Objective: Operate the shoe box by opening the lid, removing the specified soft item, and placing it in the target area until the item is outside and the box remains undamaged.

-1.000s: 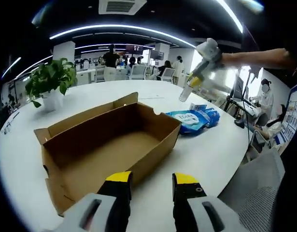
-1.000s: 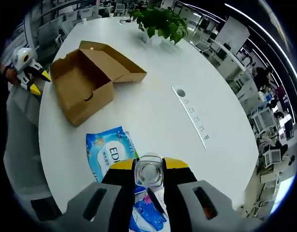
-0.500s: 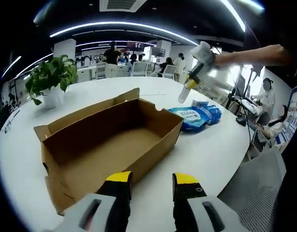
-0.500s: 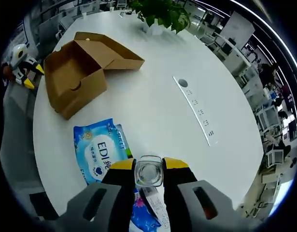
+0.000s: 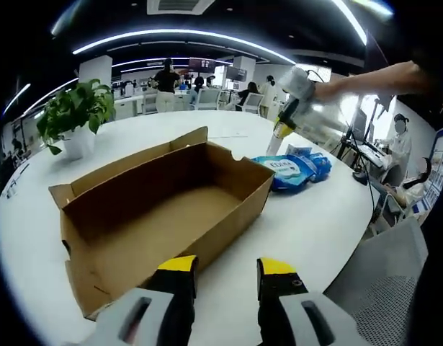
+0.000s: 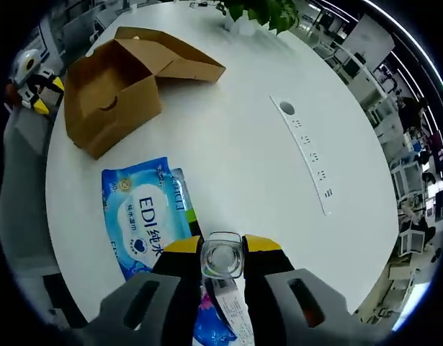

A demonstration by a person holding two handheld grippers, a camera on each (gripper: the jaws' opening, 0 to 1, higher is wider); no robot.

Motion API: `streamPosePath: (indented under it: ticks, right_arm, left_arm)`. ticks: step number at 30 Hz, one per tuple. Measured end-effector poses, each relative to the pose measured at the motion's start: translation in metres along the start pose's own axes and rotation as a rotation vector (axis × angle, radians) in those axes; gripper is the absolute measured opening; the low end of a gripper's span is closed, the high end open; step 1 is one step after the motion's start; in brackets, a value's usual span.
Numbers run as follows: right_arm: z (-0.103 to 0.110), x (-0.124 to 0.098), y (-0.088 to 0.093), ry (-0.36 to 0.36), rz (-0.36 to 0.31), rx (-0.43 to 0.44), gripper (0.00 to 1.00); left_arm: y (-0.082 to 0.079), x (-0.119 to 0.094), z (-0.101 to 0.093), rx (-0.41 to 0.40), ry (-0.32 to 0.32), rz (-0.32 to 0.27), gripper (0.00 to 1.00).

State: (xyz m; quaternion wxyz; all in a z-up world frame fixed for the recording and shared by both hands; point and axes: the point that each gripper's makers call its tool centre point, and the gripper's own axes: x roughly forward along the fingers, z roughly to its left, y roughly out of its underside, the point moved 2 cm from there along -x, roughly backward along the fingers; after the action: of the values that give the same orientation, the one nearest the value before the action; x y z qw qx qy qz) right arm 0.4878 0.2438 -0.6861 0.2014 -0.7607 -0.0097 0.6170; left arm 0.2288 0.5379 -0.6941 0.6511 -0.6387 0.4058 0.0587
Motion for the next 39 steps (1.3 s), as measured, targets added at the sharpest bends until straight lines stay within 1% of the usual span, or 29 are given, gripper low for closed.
streamPosePath:
  ticks: [2, 4, 9, 13, 22, 25, 39]
  right_arm:
    - [-0.001, 0.006, 0.005, -0.008, 0.013, -0.004, 0.19]
    - [-0.001, 0.006, 0.006, -0.013, 0.021, -0.01, 0.19]
    - [-0.001, 0.003, 0.003, -0.031, 0.01, 0.0, 0.19]
    - [0.002, 0.002, 0.005, -0.052, 0.038, -0.041, 0.19]
    - [0.009, 0.0, 0.004, -0.093, 0.1, -0.173, 0.19]
    - [0.009, 0.0, 0.004, -0.097, 0.111, -0.195, 0.19]
    - [0.006, -0.002, 0.004, -0.102, 0.13, -0.205, 0.19]
  left_arm:
    - [0.0, 0.0, 0.001, -0.003, -0.001, 0.0, 0.32]
    - [0.001, 0.0, 0.001, -0.005, -0.002, 0.001, 0.32]
    - [0.001, 0.0, 0.0, -0.008, -0.003, 0.002, 0.32]
    - [0.001, 0.001, 0.001, -0.012, -0.002, 0.002, 0.32]
    - [0.002, 0.001, 0.0, -0.014, -0.001, 0.005, 0.32]
    - [0.002, 0.001, 0.0, -0.019, 0.0, 0.003, 0.32]
    - [0.002, 0.001, 0.0, -0.029, 0.007, 0.003, 0.33]
